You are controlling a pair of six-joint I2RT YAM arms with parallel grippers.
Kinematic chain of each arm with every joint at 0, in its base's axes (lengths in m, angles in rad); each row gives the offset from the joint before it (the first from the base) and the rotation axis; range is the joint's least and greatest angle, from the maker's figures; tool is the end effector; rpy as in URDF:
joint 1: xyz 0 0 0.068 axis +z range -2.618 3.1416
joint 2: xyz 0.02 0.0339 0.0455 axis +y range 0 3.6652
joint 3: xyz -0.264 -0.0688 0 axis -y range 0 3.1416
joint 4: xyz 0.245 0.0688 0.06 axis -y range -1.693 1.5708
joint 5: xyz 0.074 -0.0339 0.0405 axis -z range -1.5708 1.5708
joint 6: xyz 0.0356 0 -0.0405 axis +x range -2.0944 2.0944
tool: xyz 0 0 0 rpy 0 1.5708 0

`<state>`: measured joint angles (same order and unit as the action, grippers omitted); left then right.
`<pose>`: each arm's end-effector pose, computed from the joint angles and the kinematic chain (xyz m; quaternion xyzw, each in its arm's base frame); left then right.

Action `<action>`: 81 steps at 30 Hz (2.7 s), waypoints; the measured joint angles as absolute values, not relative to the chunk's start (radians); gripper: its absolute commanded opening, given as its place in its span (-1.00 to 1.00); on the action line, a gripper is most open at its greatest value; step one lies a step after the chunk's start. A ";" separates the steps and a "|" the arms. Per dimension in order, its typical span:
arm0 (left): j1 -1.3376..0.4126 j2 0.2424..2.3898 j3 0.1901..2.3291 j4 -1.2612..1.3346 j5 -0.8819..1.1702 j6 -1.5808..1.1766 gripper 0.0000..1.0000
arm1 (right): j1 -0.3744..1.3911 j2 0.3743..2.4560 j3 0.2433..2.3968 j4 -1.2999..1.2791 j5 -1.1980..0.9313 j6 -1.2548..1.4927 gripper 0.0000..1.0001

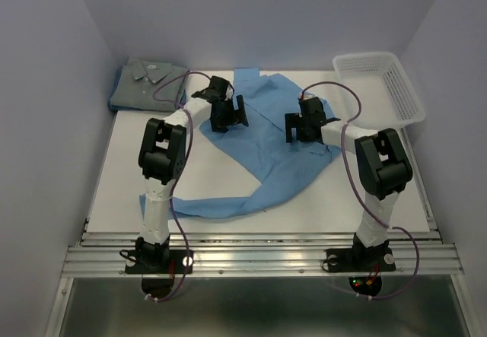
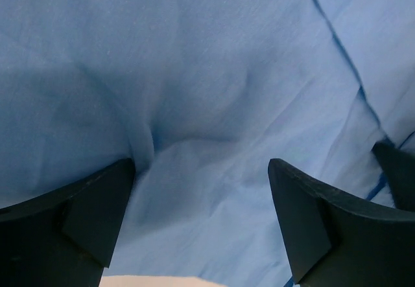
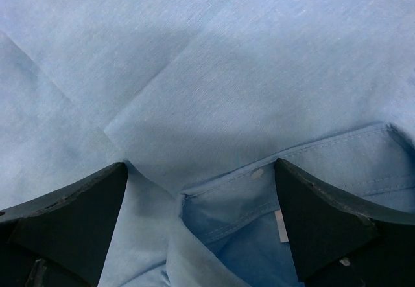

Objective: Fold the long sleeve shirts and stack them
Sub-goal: Flatten the shirt out

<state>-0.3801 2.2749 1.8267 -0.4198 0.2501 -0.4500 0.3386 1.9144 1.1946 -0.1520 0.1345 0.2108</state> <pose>0.4683 -0.1966 0.1798 0.0104 0.9325 -0.2449 0.2653 0.3817 0.1294 0.1620 -0.0369 0.9370 0.0319 0.3460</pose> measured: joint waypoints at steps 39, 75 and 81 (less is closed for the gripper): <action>-0.209 1.705 1.359 -0.506 0.073 -0.599 0.97 | 0.616 2.419 2.062 -0.330 -0.223 -0.431 1.00; -0.187 1.866 1.220 -0.311 0.167 -0.582 0.97 | 0.616 2.497 2.089 -0.279 -0.106 -0.389 -0.34; -0.175 1.862 1.217 -0.317 0.156 -0.582 0.97 | 0.616 2.497 2.077 -0.261 -0.087 -0.374 -0.97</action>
